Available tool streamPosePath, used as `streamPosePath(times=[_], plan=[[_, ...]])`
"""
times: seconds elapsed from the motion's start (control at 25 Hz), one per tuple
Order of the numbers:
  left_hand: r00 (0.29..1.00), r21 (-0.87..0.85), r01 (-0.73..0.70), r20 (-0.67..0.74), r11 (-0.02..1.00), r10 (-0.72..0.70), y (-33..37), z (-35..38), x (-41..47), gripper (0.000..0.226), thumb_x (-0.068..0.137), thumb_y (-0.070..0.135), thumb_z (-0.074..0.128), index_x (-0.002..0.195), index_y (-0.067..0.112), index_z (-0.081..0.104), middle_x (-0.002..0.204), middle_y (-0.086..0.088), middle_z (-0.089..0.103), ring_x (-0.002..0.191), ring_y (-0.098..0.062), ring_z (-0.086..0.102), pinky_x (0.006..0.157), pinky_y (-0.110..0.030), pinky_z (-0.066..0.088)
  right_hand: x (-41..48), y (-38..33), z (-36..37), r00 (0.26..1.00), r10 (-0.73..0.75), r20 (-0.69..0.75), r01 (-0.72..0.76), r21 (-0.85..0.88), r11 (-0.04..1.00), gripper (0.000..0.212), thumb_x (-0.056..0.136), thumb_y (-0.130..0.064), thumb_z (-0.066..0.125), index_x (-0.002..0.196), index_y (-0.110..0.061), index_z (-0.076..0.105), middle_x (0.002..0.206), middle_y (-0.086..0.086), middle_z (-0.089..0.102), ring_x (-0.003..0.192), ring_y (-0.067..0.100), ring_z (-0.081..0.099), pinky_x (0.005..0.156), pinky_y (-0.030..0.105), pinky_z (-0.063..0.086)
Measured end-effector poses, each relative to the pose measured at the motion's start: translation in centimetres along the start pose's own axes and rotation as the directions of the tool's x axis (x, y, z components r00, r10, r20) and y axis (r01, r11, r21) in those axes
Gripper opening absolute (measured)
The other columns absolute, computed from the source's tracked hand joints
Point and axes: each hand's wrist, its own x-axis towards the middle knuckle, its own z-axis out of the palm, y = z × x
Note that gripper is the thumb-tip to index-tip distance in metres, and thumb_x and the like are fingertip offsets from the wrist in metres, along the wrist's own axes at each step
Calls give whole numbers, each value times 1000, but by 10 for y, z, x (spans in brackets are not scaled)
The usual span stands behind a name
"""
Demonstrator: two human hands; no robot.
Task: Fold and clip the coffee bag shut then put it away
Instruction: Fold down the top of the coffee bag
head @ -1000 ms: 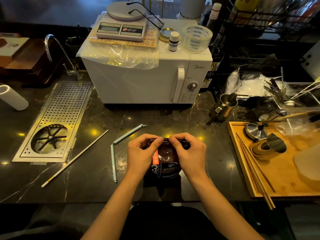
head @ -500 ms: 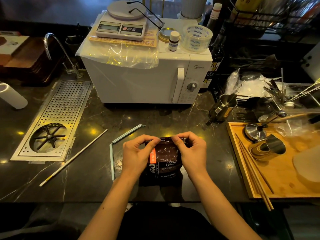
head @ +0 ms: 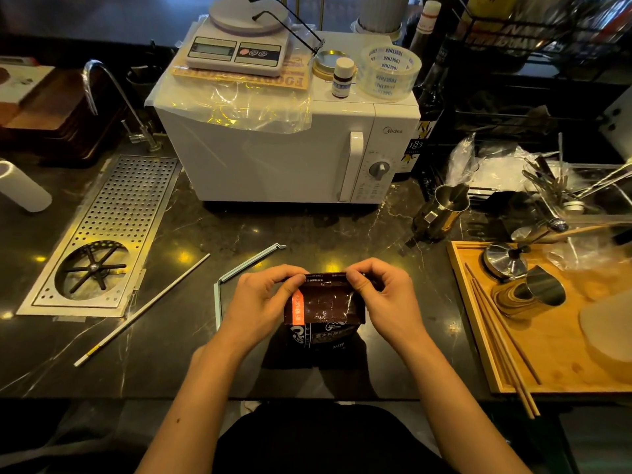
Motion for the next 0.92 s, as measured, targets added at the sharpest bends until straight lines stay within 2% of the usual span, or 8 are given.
streamPosePath(times=[0.12, 0.24, 0.32, 0.44, 0.48, 0.64, 0.76, 0.92], plan=[[997, 66, -72, 18, 995, 71, -1, -8, 2, 17, 87, 20, 64, 97, 16, 77, 91, 13, 73, 93, -2, 66, 82, -12, 50, -2, 0, -6, 1000, -14, 26, 14, -16, 1000, 18, 89, -6, 63, 83, -20, 73, 79, -10, 72, 81, 5, 68, 76, 19, 52], [997, 85, -82, 19, 993, 80, 0, -8, 4, 17, 85, 21, 65, 94, 15, 77, 89, 4, 76, 89, -5, 67, 80, -19, 52, -6, 0, 0, 994, -78, -74, 71, -96, 993, 21, 88, -3, 64, 79, -22, 71, 75, -12, 70, 82, 1, 66, 77, 10, 46], [996, 105, -89, 6, 991, 89, 2, -8, 4, 17, 86, 20, 65, 96, 15, 77, 91, 4, 76, 89, -4, 67, 80, -21, 53, -7, 0, 5, 988, -97, -122, 83, -110, 990, 19, 87, -3, 64, 79, -19, 71, 73, -13, 69, 81, 1, 65, 76, 9, 45], [997, 89, -75, 32, 993, 73, 10, -11, 6, 17, 86, 17, 70, 103, 18, 75, 96, 13, 73, 94, 7, 64, 83, -10, 49, -9, 0, 8, 978, -156, -138, 135, -147, 980, 15, 88, -3, 64, 84, -15, 71, 79, -12, 69, 83, 3, 64, 76, 12, 47], [996, 68, -77, 41, 995, 74, 14, -10, 7, 18, 84, 17, 72, 102, 18, 75, 95, 13, 73, 93, 6, 65, 82, -9, 48, -10, 0, 8, 974, -185, -131, 164, -157, 974, 13, 88, -4, 64, 86, -15, 71, 81, -10, 69, 84, 3, 64, 76, 14, 48], [991, 78, -134, 28, 988, 132, 21, 1, 13, 6, 82, 18, 70, 85, 15, 75, 80, 6, 70, 78, -3, 64, 72, -15, 47, -12, 0, 10, 962, -256, -94, 237, -178, 955, 8, 90, -11, 62, 91, -12, 70, 86, -5, 68, 86, 4, 62, 76, 19, 48], [989, 111, -148, 45, 983, 144, 19, 4, 16, 4, 84, 18, 69, 84, 17, 73, 79, 7, 68, 78, -5, 63, 72, -22, 49, -6, -3, 6, 956, -292, -19, 283, -194, 939, 9, 88, -13, 67, 96, -11, 71, 91, -2, 69, 89, 6, 63, 79, 20, 49], [990, 120, -143, 18, 982, 142, 19, 9, 19, 4, 84, 18, 69, 82, 17, 72, 78, 8, 67, 78, -9, 62, 71, -29, 50, 4, -7, 12, 949, -315, 13, 307, -262, 915, 5, 88, -10, 66, 86, -13, 69, 85, -4, 66, 82, 9, 61, 72, 24, 49]])
